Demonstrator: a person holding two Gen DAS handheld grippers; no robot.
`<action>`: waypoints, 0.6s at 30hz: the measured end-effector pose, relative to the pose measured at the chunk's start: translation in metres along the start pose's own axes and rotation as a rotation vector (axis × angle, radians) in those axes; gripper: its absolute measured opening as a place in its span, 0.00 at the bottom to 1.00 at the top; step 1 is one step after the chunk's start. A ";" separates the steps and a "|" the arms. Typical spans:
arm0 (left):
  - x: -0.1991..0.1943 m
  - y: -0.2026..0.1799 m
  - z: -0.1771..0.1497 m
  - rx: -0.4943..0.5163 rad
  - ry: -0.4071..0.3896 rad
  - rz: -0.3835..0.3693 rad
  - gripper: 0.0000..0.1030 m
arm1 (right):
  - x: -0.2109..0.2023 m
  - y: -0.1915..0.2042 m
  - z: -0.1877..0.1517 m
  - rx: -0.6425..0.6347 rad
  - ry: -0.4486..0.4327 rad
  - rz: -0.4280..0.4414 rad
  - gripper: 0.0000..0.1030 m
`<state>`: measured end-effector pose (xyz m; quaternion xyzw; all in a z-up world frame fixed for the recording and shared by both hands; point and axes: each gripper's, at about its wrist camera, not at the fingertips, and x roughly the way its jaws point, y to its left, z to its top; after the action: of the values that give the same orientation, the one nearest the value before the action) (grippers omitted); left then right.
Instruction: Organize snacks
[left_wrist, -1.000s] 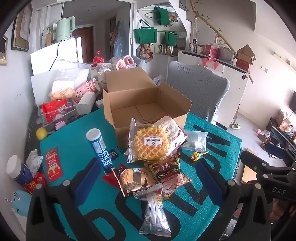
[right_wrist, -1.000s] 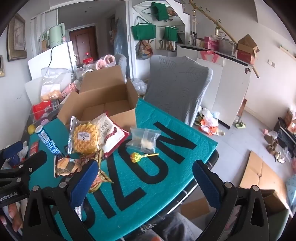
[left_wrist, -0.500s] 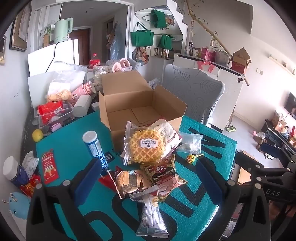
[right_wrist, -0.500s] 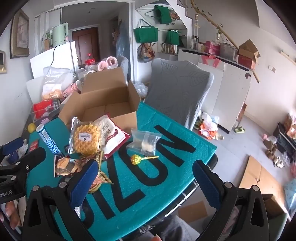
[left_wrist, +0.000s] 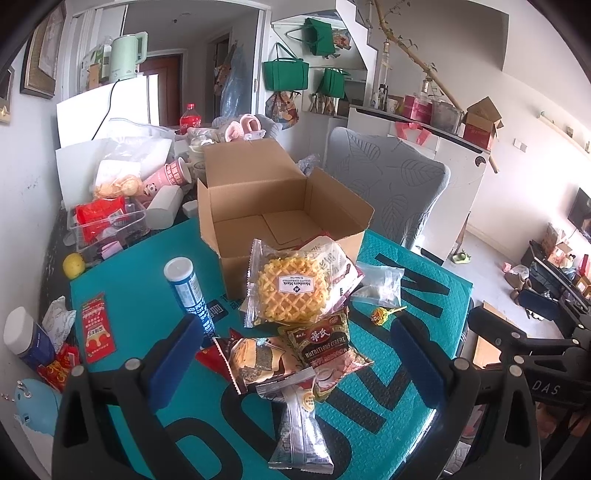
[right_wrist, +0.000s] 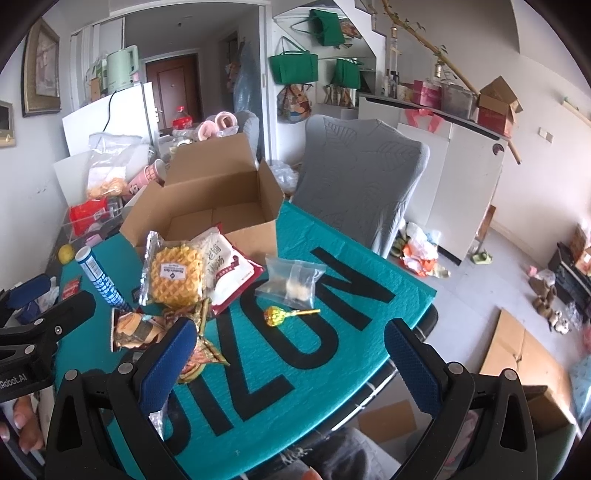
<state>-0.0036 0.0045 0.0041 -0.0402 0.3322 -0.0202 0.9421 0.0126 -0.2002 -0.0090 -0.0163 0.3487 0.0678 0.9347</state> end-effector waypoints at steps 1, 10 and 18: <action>0.000 0.000 0.000 0.000 0.001 -0.001 1.00 | 0.000 0.000 0.000 0.002 0.001 0.001 1.00; 0.003 0.000 -0.001 0.004 0.006 -0.001 1.00 | 0.000 -0.001 -0.001 0.003 0.001 -0.004 1.00; 0.003 -0.003 -0.003 0.011 -0.002 0.016 1.00 | 0.001 -0.003 -0.003 0.004 0.007 -0.011 1.00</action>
<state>-0.0034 0.0013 0.0005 -0.0324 0.3315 -0.0143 0.9428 0.0120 -0.2032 -0.0122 -0.0168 0.3518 0.0619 0.9339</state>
